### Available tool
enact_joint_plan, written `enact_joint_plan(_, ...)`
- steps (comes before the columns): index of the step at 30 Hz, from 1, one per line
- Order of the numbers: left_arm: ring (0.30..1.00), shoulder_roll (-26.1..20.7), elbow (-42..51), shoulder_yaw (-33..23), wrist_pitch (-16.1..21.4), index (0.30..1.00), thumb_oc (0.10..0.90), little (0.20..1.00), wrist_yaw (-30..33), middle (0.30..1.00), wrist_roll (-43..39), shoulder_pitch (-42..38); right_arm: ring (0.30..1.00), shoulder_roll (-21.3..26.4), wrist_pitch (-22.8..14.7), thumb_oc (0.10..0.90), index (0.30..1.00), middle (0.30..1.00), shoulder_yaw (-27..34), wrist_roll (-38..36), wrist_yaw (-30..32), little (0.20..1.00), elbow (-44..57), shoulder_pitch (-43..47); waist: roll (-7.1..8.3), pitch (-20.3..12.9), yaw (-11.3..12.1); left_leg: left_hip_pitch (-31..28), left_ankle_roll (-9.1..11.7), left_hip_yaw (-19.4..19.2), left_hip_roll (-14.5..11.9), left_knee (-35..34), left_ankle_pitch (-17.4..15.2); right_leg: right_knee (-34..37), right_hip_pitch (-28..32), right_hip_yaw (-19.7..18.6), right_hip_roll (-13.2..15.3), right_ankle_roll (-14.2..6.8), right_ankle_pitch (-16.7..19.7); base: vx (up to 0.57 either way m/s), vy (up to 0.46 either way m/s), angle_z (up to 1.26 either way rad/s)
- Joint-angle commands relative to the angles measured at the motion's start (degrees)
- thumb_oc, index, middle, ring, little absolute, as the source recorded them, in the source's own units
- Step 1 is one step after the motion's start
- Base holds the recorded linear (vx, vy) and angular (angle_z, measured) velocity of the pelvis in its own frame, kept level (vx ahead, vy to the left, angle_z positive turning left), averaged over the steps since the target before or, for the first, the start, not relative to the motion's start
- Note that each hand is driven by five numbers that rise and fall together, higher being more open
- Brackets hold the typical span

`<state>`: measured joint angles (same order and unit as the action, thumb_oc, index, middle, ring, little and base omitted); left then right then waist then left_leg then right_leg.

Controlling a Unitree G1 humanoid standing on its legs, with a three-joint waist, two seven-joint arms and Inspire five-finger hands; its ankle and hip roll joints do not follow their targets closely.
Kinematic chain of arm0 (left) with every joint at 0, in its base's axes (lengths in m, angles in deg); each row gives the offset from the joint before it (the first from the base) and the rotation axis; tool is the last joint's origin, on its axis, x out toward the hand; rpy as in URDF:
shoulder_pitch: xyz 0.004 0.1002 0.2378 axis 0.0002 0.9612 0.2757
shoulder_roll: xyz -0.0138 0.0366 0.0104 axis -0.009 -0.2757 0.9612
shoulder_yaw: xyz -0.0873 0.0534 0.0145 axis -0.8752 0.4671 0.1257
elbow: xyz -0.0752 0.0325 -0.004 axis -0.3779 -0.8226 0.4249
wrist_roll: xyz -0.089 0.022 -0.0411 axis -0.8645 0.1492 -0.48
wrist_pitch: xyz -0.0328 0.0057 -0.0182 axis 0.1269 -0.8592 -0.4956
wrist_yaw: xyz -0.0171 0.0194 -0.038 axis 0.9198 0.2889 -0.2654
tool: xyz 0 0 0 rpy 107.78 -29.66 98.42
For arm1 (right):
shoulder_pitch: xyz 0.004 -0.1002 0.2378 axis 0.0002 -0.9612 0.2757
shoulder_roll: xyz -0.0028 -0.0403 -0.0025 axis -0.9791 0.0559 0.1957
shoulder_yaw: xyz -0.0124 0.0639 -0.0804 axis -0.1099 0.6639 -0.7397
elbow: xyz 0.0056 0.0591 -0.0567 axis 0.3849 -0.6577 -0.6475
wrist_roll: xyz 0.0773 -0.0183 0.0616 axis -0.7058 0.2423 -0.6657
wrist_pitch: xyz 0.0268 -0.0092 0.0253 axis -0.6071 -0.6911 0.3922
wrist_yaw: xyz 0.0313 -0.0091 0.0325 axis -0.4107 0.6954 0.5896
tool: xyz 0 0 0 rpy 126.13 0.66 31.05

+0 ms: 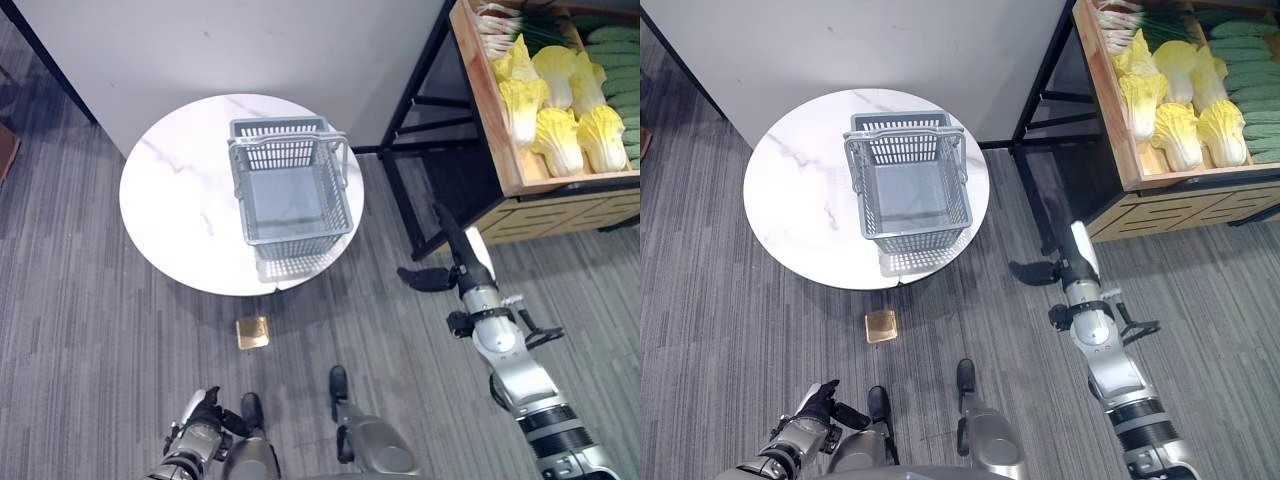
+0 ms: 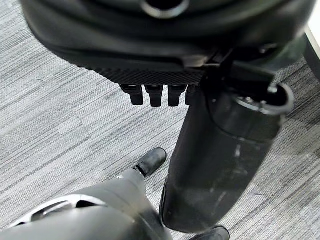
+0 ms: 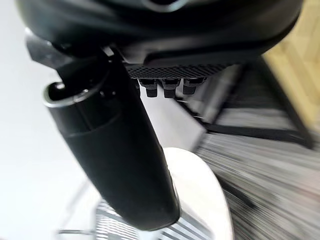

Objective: Get the vegetables into the basket

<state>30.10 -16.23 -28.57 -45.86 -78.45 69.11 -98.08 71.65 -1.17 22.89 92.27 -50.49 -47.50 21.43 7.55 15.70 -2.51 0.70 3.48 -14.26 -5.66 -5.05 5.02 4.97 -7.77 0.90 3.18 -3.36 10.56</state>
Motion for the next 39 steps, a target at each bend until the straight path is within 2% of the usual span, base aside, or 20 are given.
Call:
enact_joint_plan(1,1.0,-0.7,-2.1,1.4,-0.6,1.0,0.9,1.0,0.7,1.0,1.9,0.6,1.0,4.3,-3.8,0.9,1.0,1.0,1.6,2.4,1.8,1.0,3.5,10.5,-0.08,-1.2,0.7,3.1,2.2,1.8,-0.9,0.1,1.3,-3.9,5.1,-0.9,4.8,-7.1,-7.5,0.01,0.003,-0.03)
enact_joint_plan(6,1.0,-0.5,-2.1,3.1,-0.5,1.0,0.9,1.0,1.2,1.0,0.4,0.3,1.0,6.8,-2.1,0.9,1.0,1.0,-6.1,2.6,2.1,1.0,-1.8,24.6,0.92,-1.0,2.4,3.8,2.2,2.4,-0.7,0.1,1.6,-3.7,5.0,-0.4,4.9,-7.1,-7.3,0.0,0.001,-0.01)
enact_joint_plan(7,1.0,-0.5,-2.1,3.1,-0.5,1.0,0.9,1.0,1.2,1.0,0.4,0.3,1.0,6.8,-2.1,0.9,1.0,1.0,-6.2,2.6,2.2,1.0,-1.8,24.6,0.91,-0.9,2.4,3.8,2.2,2.4,-0.7,0.1,1.6,-3.7,5.0,-0.4,4.9,-7.1,-7.3,-0.02,-0.012,0.09)
enact_joint_plan(9,1.0,-0.9,-2.9,4.1,-0.4,1.0,0.9,1.0,2.0,1.0,-1.0,0.0,1.0,8.0,-0.4,0.9,1.0,1.0,-12.3,1.8,2.2,1.0,-8.5,35.9,2.02,-0.3,4.1,4.9,2.4,3.1,-0.8,0.1,2.1,-3.7,4.5,0.3,4.8,-7.0,-6.9,-0.04,-0.018,0.14)
enact_joint_plan(11,1.0,-1.3,-3.4,4.2,-0.4,1.0,0.9,1.0,2.3,1.0,-1.5,-0.2,1.0,8.3,0.0,0.9,1.0,1.0,-14.3,1.4,2.1,1.0,-11.2,39.4,2.37,-0.1,4.6,5.3,2.4,3.5,-0.8,0.1,2.3,-3.6,4.4,0.5,4.7,-7.0,-6.8,-0.02,-0.011,0.13)
enact_joint_plan(18,1.0,-3.5,-4.7,4.1,0.0,1.0,0.9,1.0,3.8,1.0,-4.0,-0.3,1.0,8.4,1.7,0.9,1.0,1.0,-23.3,1.1,1.9,1.0,-26.1,56.6,4.41,0.7,6.9,7.1,2.7,4.8,-0.9,0.1,2.9,-3.6,3.9,1.3,4.2,-6.9,-6.4,0.0,-0.009,0.14)
enact_joint_plan(22,1.0,-4.1,-5.3,4.5,0.2,1.0,0.9,1.0,4.5,1.0,-5.2,-0.6,1.0,6.4,2.4,0.9,1.0,1.0,-27.6,2.6,1.9,1.0,-34.8,64.6,5.05,1.3,7.6,8.4,2.9,5.4,-0.9,0.1,3.3,-3.4,3.3,2.0,4.0,-6.8,-6.1,0.0,-0.003,0.08)
enact_joint_plan(24,1.0,-3.9,-5.3,4.6,0.7,1.0,0.9,1.0,4.6,1.0,-7.3,-0.9,1.0,4.6,2.8,0.9,1.0,1.0,-29.9,2.8,1.7,1.0,-42.2,69.1,5.03,2.0,8.6,9.9,3.1,6.3,-0.8,0.1,3.8,-3.2,2.7,2.5,3.9,-6.9,-5.7,-0.02,0.005,0.1)
enact_joint_plan(28,1.0,-3.5,-5.2,4.8,0.9,1.0,0.9,1.0,4.4,1.0,-8.7,-0.7,1.0,4.1,3.3,0.9,1.0,1.0,-31.9,4.1,0.9,1.0,-46.5,71.8,4.76,2.3,9.2,10.9,3.2,6.9,-0.7,0.1,4.0,-2.9,2.3,3.0,3.8,-6.9,-5.4,-0.01,0.002,0.12)
enact_joint_plan(31,1.0,-3.0,-5.3,6.1,1.2,1.0,0.9,1.0,4.4,1.0,-10.1,-0.9,1.0,3.6,3.7,0.9,1.0,1.0,-35.0,5.5,0.5,1.0,-54.6,76.7,4.19,3.3,10.3,13.8,3.6,8.5,-0.4,0.1,4.8,-1.8,1.2,4.3,3.7,-7.1,-4.8,-0.02,0.005,0.26)
enact_joint_plan(39,1.0,-2.7,-4.8,8.1,1.8,1.0,0.9,1.0,4.1,1.0,-11.7,-2.0,1.0,3.4,3.8,0.9,1.0,1.0,-40.5,9.5,-0.2,1.0,-62.7,82.6,2.77,4.5,12.1,18.4,4.4,10.9,0.5,0.1,5.9,-0.6,-0.7,6.8,3.8,-7.5,-3.9,-0.01,0.013,0.16)
